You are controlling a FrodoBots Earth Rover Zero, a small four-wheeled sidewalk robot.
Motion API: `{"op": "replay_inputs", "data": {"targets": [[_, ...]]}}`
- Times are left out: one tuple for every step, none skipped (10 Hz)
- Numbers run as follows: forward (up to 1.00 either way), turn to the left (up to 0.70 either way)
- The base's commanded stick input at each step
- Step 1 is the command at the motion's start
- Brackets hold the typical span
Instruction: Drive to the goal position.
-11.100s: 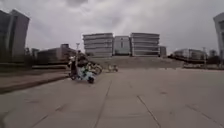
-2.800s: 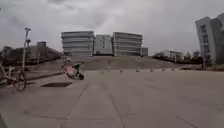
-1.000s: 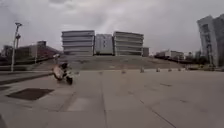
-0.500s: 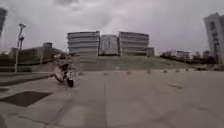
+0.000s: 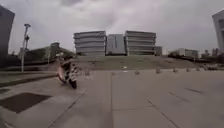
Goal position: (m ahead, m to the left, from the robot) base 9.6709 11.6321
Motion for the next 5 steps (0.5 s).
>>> {"op": "replay_inputs", "data": {"targets": [[0.70, -0.01], [0.70, -0.01], [0.70, -0.01], [0.70, -0.01], [0.70, -0.01]]}}
